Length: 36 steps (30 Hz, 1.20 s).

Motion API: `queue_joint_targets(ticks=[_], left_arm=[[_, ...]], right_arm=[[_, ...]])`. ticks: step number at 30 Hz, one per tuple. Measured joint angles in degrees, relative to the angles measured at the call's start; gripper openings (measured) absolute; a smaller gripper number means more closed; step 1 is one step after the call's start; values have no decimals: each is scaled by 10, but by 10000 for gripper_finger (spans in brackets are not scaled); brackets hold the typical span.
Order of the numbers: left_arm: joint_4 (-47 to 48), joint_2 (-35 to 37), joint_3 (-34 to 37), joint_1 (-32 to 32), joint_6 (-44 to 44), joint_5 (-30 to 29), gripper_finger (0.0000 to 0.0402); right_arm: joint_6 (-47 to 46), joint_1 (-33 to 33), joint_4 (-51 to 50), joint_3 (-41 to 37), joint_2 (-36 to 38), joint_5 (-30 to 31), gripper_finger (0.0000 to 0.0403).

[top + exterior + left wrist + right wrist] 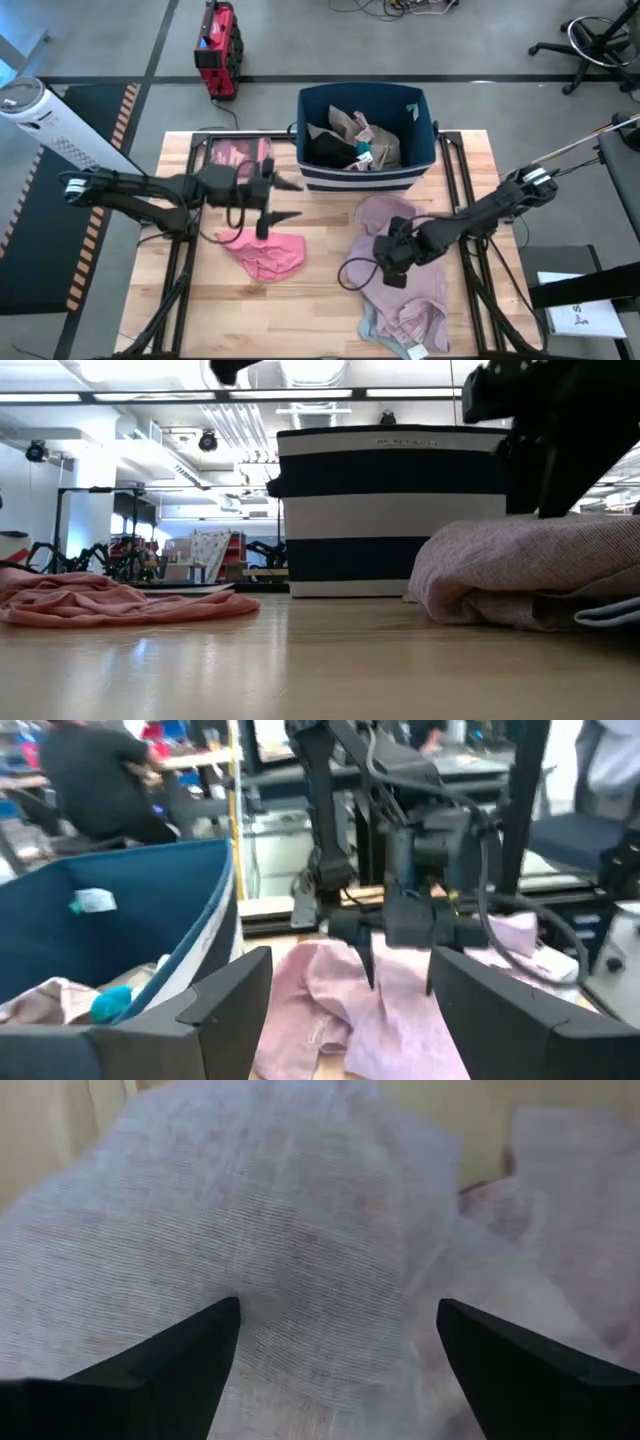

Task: Sort clothes
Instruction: Put the pink polo shirt into the blue laundry bin

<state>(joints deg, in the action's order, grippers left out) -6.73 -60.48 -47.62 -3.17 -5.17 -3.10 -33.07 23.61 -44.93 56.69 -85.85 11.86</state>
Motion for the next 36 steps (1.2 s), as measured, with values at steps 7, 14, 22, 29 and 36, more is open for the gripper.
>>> queue_joint_targets(ticks=[7, 14, 22, 29, 36], left_arm=[[-98, 44, 105, -57, 32, -82, 260], [-177, 42, 157, -78, 32, -85, 253], [-184, 39, 170, -81, 37, -85, 235], [-187, 32, 170, -89, 38, -85, 219], [-187, 32, 170, -96, 45, -84, 210]], right_arm=[[27, -16, 16, 0, -53, -4, 325], [37, -34, 30, 0, -106, -8, 308], [61, -47, 69, 3, -140, -32, 171], [84, -53, 50, 14, -132, -34, 18], [113, -46, -53, 131, -102, -15, 6]])
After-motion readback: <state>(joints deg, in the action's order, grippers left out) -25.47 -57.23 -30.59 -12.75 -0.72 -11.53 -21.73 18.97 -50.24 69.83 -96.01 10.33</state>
